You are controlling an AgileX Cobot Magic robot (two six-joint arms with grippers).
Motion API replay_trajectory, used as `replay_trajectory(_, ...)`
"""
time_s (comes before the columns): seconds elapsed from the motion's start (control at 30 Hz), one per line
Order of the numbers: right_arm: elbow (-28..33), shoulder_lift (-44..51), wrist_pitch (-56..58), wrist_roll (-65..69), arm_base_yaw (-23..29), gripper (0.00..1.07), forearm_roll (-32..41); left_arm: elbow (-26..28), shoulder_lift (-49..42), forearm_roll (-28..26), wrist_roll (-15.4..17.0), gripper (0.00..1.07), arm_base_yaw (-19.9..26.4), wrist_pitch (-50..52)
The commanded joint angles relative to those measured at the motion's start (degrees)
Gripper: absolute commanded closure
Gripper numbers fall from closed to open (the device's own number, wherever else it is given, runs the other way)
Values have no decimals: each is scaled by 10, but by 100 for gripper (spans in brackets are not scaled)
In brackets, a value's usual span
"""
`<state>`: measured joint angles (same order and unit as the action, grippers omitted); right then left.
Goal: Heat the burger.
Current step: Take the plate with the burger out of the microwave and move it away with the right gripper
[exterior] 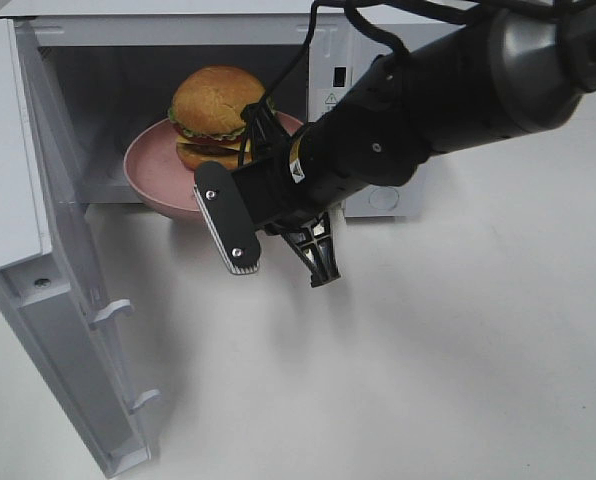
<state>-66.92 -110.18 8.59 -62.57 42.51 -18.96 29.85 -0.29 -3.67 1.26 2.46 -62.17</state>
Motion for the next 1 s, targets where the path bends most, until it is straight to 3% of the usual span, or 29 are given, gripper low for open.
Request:
replay_trajectory(0.03,34,41,-52,9,-2,107,-15,-2,-5,0,-1,7,0,8)
replay_trajectory(0.33,131,115,-97,9,-2,107,-16,-2,-5,0,-1,7,0,8)
replay_trajectory(1.0,258,280,-91,9,-2,107,-22,-2,-5,0,-1,7,0,8)
